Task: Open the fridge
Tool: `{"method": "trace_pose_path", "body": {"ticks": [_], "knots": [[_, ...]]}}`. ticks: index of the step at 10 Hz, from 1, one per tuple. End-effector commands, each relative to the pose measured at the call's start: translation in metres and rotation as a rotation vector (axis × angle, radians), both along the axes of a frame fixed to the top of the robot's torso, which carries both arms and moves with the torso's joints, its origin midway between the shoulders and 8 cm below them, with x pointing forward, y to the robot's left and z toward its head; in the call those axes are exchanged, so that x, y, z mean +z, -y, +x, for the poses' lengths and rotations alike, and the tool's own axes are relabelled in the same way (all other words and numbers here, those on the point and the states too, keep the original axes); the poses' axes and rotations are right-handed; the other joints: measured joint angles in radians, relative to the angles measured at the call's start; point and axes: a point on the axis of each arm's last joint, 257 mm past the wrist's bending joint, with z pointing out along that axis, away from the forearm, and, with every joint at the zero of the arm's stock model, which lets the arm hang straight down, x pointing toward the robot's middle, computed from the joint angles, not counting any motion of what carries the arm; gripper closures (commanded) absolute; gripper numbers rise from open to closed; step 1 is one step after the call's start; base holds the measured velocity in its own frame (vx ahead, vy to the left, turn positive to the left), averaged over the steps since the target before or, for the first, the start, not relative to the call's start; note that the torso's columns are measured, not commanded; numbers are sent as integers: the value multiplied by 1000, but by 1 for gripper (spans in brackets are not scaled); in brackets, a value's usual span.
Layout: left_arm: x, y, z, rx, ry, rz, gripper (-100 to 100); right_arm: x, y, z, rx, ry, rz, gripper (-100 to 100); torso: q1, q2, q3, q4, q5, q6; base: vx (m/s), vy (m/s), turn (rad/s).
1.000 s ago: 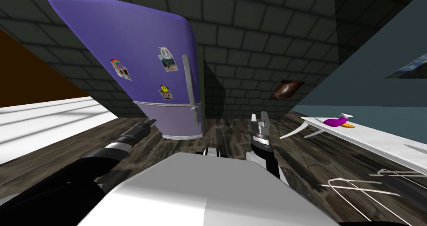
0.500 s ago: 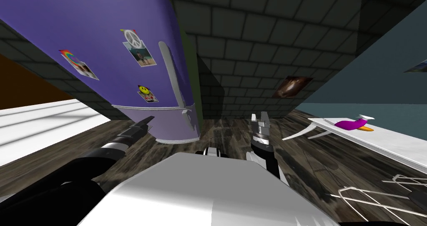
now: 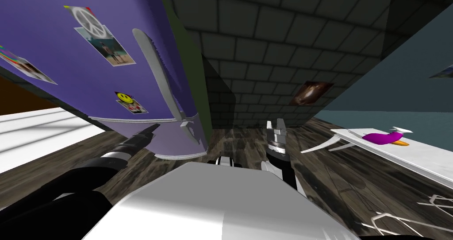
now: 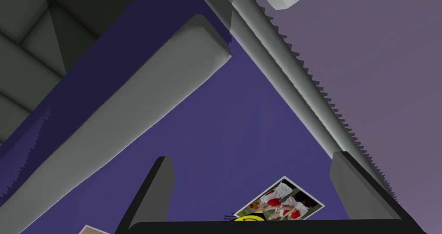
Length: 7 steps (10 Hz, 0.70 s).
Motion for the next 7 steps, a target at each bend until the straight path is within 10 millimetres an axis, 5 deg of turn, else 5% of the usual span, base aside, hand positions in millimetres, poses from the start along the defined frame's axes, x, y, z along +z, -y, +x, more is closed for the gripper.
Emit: {"method": "trace_pose_path", "body": {"ticks": [1, 7], "knots": [[-1, -12, -4, 26, -17, 34, -100, 0, 0, 0, 0, 0, 0, 0, 2, 0, 0, 0, 1, 0, 194, -106, -17], [4, -29, -10, 63, -40, 83, -100, 0, 0, 0, 0, 0, 0, 0, 3, 6, 3, 1, 1, 0, 184, -83, -9]]}}
